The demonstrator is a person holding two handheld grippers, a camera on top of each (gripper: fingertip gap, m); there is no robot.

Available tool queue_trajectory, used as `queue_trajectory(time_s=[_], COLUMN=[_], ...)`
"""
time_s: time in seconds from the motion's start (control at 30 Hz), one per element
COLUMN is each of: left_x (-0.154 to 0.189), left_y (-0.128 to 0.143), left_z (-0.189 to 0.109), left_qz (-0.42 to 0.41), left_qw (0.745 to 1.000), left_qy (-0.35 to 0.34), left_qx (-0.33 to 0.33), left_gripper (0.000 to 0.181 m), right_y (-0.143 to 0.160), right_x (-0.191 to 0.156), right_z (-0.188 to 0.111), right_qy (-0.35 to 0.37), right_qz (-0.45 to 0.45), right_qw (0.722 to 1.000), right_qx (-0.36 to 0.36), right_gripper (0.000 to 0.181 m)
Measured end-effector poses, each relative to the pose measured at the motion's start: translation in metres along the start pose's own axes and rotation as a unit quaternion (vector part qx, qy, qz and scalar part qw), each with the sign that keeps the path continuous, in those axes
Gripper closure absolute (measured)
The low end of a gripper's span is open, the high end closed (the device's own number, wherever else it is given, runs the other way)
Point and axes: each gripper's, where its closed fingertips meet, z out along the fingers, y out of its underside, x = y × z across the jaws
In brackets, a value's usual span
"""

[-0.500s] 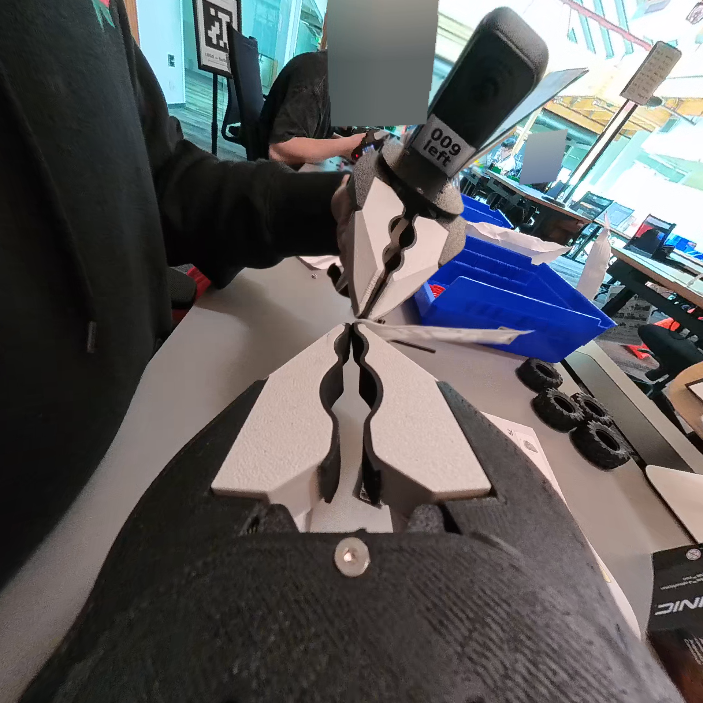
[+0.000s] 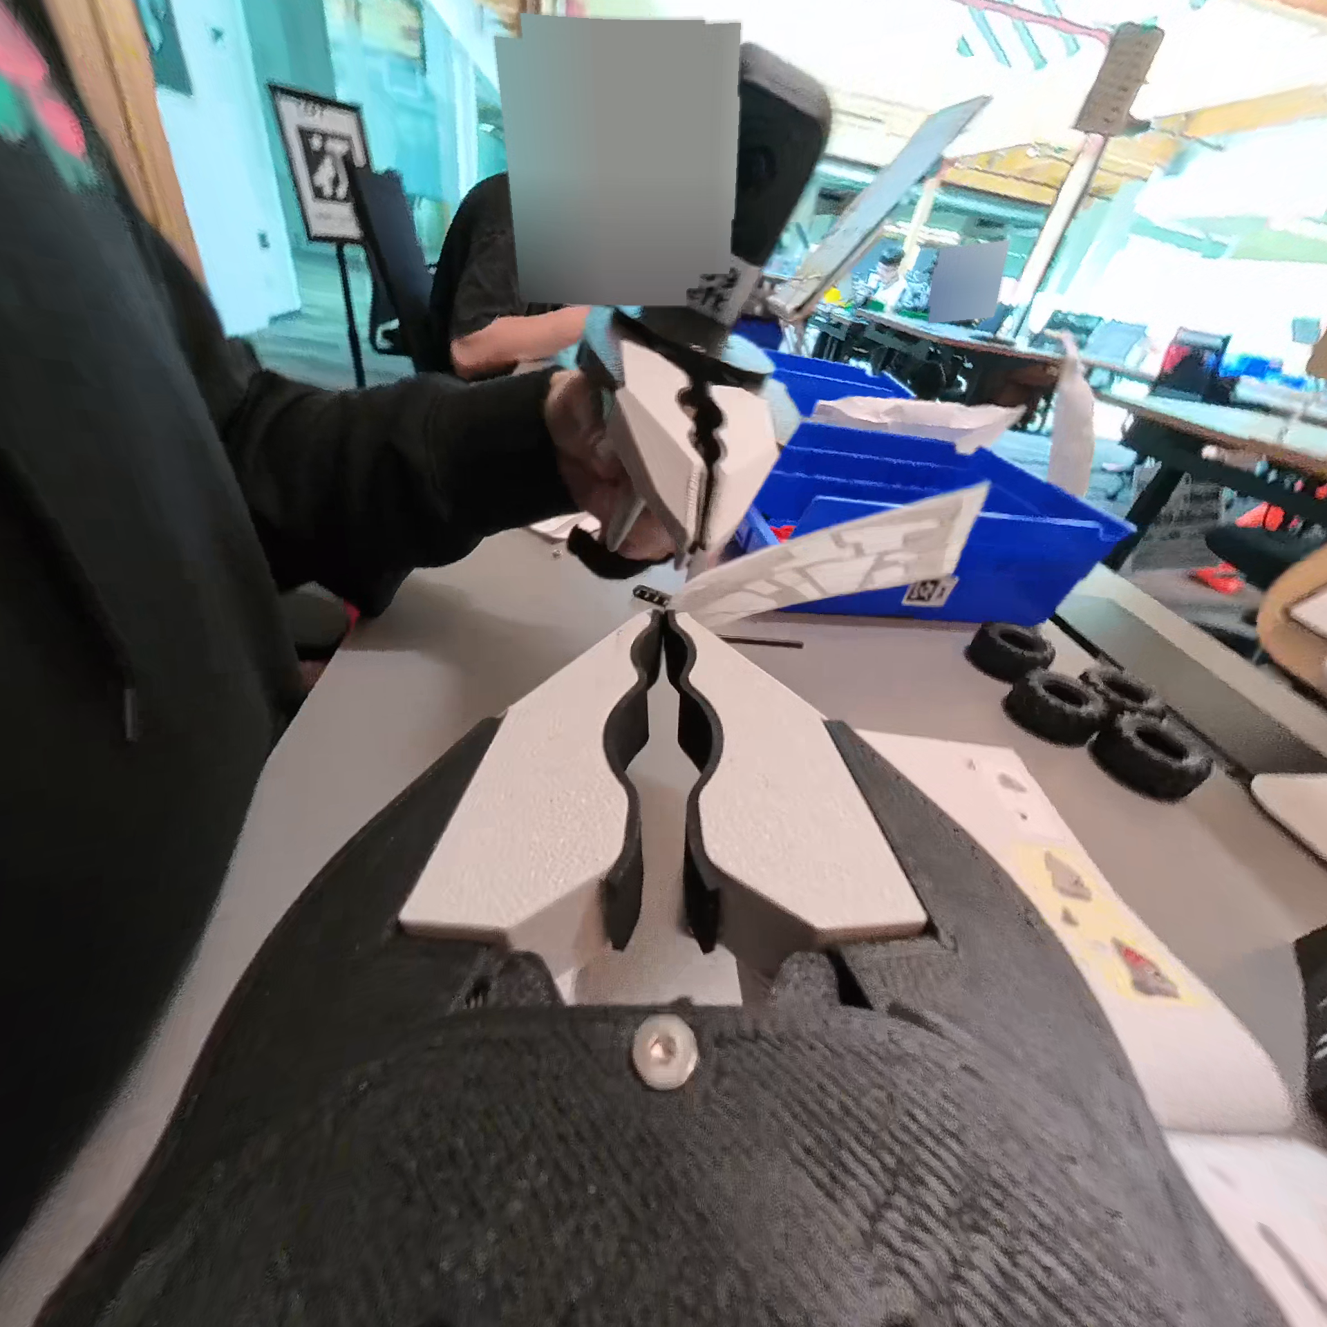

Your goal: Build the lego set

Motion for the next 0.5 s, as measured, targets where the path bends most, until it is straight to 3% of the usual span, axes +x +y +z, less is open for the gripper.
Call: queue_trajectory(time_s=[0.3, 0.4, 0.5], left_x=[-0.04, -0.042, -0.034], left_y=[-0.025, -0.02, -0.02], left_z=[-0.029, -0.021, -0.005], left_qz=[-0.103, -0.064, 0.03], left_qw=[0.98, 0.985, 0.987], left_qy=[-0.056, -0.092, -0.136], left_qx=[0.163, 0.13, 0.076], left_gripper=[0.181, 0.181, 0.174], right_y=[-0.004, -0.002, 0.0], right_x=[0.035, 0.041, 0.042], right_z=[-0.013, -0.014, -0.013], right_qy=[0.056, 0.07, 0.076], right_qz=[0.143, 0.161, 0.159], right_qw=[0.986, 0.983, 0.983], right_qx=[0.058, 0.059, 0.052], right_gripper=[0.181, 0.181, 0.181])
